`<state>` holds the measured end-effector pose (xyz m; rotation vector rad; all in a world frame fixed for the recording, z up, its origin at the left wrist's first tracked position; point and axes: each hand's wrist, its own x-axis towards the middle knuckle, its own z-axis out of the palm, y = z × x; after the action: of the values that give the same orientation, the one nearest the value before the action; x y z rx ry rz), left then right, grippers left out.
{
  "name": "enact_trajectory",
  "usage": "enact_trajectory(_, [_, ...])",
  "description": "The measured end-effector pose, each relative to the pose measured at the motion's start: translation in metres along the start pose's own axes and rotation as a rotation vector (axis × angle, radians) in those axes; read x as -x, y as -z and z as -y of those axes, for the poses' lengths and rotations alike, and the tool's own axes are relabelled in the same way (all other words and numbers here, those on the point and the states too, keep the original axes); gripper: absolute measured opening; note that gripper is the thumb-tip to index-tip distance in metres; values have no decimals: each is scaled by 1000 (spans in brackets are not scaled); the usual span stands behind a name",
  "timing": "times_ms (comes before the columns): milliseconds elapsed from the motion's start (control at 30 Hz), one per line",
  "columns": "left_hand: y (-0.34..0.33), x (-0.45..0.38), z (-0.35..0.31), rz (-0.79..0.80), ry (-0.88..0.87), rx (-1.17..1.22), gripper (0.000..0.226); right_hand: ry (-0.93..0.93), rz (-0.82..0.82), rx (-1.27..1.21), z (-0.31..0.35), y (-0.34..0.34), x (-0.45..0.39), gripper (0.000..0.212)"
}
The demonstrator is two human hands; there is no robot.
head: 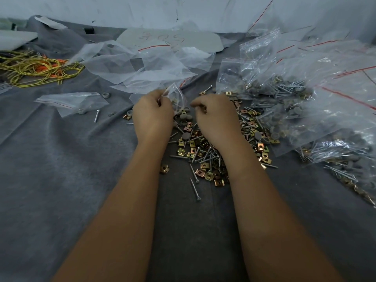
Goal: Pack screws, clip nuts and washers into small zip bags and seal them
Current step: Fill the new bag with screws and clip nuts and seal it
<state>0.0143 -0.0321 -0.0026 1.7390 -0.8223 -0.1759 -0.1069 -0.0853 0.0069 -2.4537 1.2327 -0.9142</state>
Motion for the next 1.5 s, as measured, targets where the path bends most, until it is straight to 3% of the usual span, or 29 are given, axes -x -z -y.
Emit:
enact_trajectory(100, [0, 1, 0, 38, 1, 13, 35, 44, 175, 284, 1, -7, 3, 33])
enact_trajectory(200, [0, 1, 0, 62, 11, 18, 34, 29, 195, 332, 2, -12, 4, 33])
enact_trajectory(433, [-1, 1, -1, 116, 29, -9, 23, -51, 28, 202, 1, -5, 3, 12])
enact_trajectory(633, [0, 3, -5, 155, 9, -25, 20, -50, -250, -155, 8, 4, 2, 3])
enact_trajectory(800, [0, 3, -5, 147, 8, -11, 25, 20, -173, -139, 13, -3, 3, 28])
enact_trajectory(900, [0, 3, -4, 141, 17, 27, 25, -55, -159, -185, 10, -5, 2, 21])
enact_trajectory(967, [1, 4, -5, 140, 29, 45, 30, -69, -53, -108, 7, -8, 1, 20])
enact_trajectory(1067, [1, 5, -6, 133, 37, 66, 23, 29, 118, 49, 6, -10, 4, 18])
enact_trajectory(1167, [2, 5, -6, 100, 47, 100, 17, 99, 176, 134, 10, -10, 5, 16])
enact_trajectory(1400, [5, 4, -7, 116, 61, 159, 27, 39, 139, 103, 11, -7, 6, 13])
enact_trajectory(1500, [6, 4, -5, 144, 32, 139, 30, -17, 42, 14, 12, -5, 5, 11])
